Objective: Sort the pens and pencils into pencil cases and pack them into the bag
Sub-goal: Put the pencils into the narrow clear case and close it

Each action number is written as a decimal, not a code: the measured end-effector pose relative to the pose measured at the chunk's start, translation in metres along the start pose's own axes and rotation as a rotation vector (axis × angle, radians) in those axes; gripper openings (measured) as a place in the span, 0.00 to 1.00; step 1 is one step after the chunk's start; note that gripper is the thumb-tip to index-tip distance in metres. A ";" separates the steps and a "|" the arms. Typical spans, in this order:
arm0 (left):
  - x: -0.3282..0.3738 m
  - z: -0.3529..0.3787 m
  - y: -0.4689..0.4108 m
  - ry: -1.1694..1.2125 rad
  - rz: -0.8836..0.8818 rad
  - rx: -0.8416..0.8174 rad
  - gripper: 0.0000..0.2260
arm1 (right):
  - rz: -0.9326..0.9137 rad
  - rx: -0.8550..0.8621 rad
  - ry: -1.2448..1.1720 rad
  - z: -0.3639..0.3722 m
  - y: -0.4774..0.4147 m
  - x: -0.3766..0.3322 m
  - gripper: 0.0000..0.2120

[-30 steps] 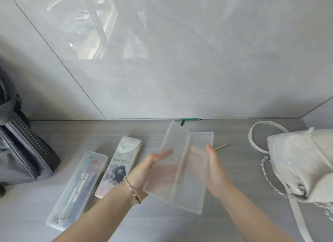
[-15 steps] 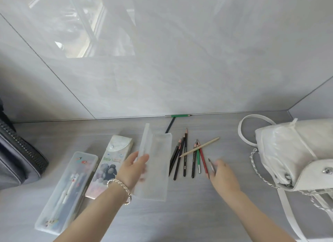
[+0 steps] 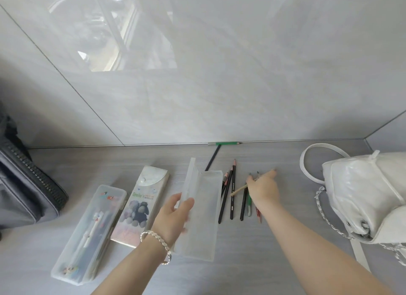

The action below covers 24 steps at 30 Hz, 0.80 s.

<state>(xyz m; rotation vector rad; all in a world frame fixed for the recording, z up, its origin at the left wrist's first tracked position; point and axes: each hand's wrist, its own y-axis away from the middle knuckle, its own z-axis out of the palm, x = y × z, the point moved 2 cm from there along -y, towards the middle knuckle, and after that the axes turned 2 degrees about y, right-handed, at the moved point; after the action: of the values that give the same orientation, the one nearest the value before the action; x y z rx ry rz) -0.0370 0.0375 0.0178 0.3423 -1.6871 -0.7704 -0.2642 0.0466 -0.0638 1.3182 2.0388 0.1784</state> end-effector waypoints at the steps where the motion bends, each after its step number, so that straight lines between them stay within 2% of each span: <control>1: 0.001 0.000 0.003 0.012 -0.009 0.014 0.10 | -0.007 -0.011 -0.036 -0.001 -0.003 -0.002 0.29; 3: -0.002 -0.003 0.003 0.037 -0.017 0.022 0.09 | -0.047 -0.034 -0.095 -0.003 -0.007 -0.003 0.24; 5: -0.004 -0.007 0.000 0.037 -0.019 0.036 0.03 | -0.126 -0.028 -0.118 -0.010 -0.005 -0.006 0.12; 6: -0.007 -0.008 -0.002 0.031 -0.015 0.036 0.08 | -0.153 -0.029 -0.163 -0.014 -0.003 -0.007 0.09; 8: -0.005 -0.010 -0.002 0.022 -0.015 0.049 0.15 | -0.160 -0.094 -0.336 -0.023 0.008 -0.012 0.10; 10: -0.005 -0.011 -0.004 0.022 -0.008 0.079 0.14 | -0.092 -0.261 -0.595 -0.039 0.026 -0.019 0.11; 12: -0.004 -0.011 -0.006 0.013 0.013 0.103 0.13 | -0.109 -0.420 -0.719 -0.052 0.045 -0.024 0.16; 15: -0.001 -0.008 -0.009 0.038 0.020 0.116 0.12 | -0.148 -0.529 -0.653 -0.061 0.072 -0.030 0.07; 17: 0.005 -0.004 -0.007 0.050 0.025 0.099 0.14 | -0.138 -0.574 -0.640 -0.061 0.086 -0.034 0.11; 19: 0.009 0.001 -0.004 0.064 0.044 0.076 0.19 | -0.210 -0.615 -0.557 -0.056 0.101 -0.042 0.14; 22: 0.013 0.009 0.004 0.103 0.062 0.034 0.12 | -0.357 -0.634 -0.356 -0.035 0.124 -0.050 0.16; 24: 0.012 0.013 0.007 0.110 0.086 0.037 0.10 | -0.388 -0.603 -0.240 -0.019 0.131 -0.050 0.17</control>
<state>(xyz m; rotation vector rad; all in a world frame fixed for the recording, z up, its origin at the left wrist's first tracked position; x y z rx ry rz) -0.0516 0.0399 0.0302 0.3300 -1.6042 -0.6462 -0.1648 0.0709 0.0345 0.5371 1.7920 0.3985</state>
